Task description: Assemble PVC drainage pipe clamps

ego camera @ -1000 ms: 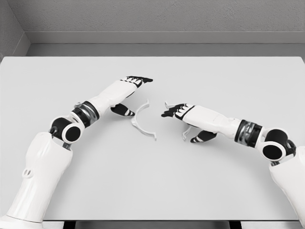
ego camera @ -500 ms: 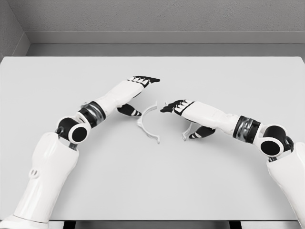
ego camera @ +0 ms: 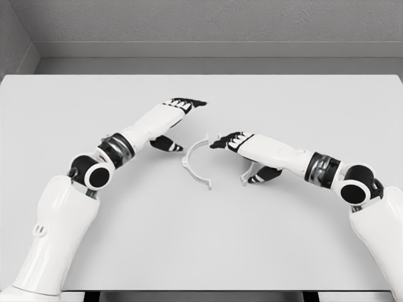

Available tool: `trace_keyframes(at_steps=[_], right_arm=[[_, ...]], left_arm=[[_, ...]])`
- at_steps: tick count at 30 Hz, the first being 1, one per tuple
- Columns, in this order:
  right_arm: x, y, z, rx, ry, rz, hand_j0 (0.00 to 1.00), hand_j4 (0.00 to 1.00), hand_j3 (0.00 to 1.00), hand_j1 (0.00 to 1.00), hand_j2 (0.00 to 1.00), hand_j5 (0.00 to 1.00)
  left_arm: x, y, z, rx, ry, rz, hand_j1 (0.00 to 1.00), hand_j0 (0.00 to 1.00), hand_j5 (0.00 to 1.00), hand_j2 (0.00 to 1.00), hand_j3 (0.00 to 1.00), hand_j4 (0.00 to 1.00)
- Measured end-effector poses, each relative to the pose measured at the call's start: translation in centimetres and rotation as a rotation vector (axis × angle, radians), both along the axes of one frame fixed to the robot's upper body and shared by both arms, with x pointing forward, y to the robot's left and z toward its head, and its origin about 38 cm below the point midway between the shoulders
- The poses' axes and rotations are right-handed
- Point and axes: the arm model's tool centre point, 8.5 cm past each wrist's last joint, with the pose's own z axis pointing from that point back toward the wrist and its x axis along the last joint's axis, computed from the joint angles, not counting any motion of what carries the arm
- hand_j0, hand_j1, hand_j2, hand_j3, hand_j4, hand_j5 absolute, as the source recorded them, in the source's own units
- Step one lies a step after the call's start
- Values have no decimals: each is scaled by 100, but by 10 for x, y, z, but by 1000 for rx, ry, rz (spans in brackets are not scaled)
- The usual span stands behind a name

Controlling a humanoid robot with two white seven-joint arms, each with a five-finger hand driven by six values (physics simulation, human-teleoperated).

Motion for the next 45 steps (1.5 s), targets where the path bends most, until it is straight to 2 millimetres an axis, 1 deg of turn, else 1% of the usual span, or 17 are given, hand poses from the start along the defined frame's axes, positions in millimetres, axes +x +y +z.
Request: trace_keyframes(at_steps=[3, 5, 7, 10, 13, 21, 33, 45], right_arm=[[0, 1, 1, 1, -1, 2, 100, 100, 100, 100, 100, 100], [0, 1, 1, 2, -3, 3, 100, 100, 100, 100, 100, 100], [-1, 2, 1, 3, -4, 5, 100, 100, 100, 100, 100, 100], [-1, 2, 2, 3, -4, 6, 100, 100, 100, 100, 100, 100], [-1, 2, 2, 5, -5, 7, 100, 100, 100, 100, 100, 100], [-2, 5, 2, 13, -3, 12, 100, 100, 100, 100, 100, 100], [-3, 11, 1, 22, 2, 22, 100, 100, 100, 100, 100, 100], [-7, 20, 2, 32, -2, 46, 100, 100, 100, 100, 100, 100]], left_arm=[[-7, 12, -7, 8, 10, 15, 100, 100, 100, 100, 100, 100], [-9, 17, -4, 7, 1, 22, 100, 100, 100, 100, 100, 100], [-15, 20, -9, 8, 8, 25, 100, 100, 100, 100, 100, 100], [-19, 23, -4, 11, -11, 21, 100, 100, 100, 100, 100, 100], [-24, 23, -4, 11, -19, 14, 100, 100, 100, 100, 100, 100], [-26, 17, -1, 12, -30, -4, 100, 100, 100, 100, 100, 100], [-31, 1, -10, 5, -5, -29, 100, 100, 100, 100, 100, 100], [-32, -8, -10, -6, -4, -40, 100, 100, 100, 100, 100, 100]])
